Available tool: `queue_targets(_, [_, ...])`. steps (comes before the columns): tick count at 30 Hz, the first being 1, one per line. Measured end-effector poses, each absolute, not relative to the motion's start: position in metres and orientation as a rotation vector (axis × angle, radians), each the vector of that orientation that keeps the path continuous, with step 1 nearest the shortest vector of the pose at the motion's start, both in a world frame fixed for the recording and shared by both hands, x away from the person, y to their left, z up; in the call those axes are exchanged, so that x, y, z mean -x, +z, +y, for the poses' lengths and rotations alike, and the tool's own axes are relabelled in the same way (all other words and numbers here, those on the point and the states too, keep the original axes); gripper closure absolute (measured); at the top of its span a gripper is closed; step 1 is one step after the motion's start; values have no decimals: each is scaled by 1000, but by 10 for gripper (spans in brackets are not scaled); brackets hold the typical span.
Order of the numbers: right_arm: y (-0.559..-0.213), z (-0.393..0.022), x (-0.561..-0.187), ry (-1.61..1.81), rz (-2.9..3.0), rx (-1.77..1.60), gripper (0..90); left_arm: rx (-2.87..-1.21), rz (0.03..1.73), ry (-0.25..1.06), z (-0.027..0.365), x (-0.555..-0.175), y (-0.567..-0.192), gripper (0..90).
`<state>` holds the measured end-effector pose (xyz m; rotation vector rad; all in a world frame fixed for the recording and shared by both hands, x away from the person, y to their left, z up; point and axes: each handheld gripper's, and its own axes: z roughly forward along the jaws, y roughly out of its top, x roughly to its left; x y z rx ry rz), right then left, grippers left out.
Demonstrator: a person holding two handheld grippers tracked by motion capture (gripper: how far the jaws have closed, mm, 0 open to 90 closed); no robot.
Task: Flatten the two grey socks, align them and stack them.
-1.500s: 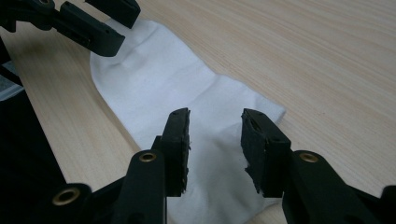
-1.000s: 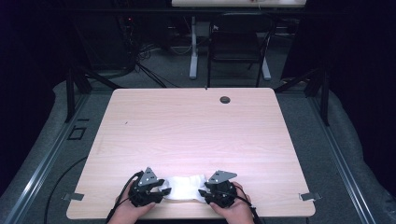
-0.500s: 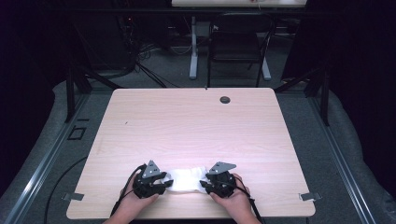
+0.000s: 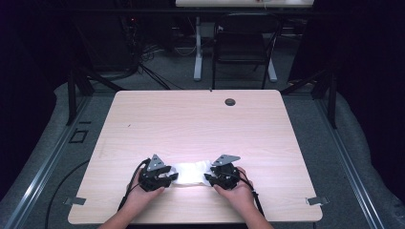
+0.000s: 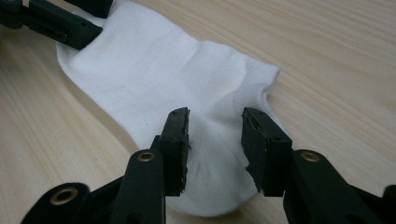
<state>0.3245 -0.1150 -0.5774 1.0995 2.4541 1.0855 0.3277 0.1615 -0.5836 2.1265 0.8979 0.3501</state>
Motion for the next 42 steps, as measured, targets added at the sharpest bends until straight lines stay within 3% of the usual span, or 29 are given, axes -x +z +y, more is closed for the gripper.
queue_targets(14, [-579,-116,-328,1122,2441,-1126,591,-2105,918,343,162,-331,-584,558])
queue_targets(20, [-575,-115,-326,1136,2445,-1148,550,-2102,926,340,162,-329,-579,513])
queue_targets(31, [-549,-122,-317,1134,2400,-1090,478,-2057,908,331,169,-319,-560,480])
queue_targets(42, [-538,-139,-297,1141,2355,-1052,466,-2031,918,314,183,-309,-547,462])
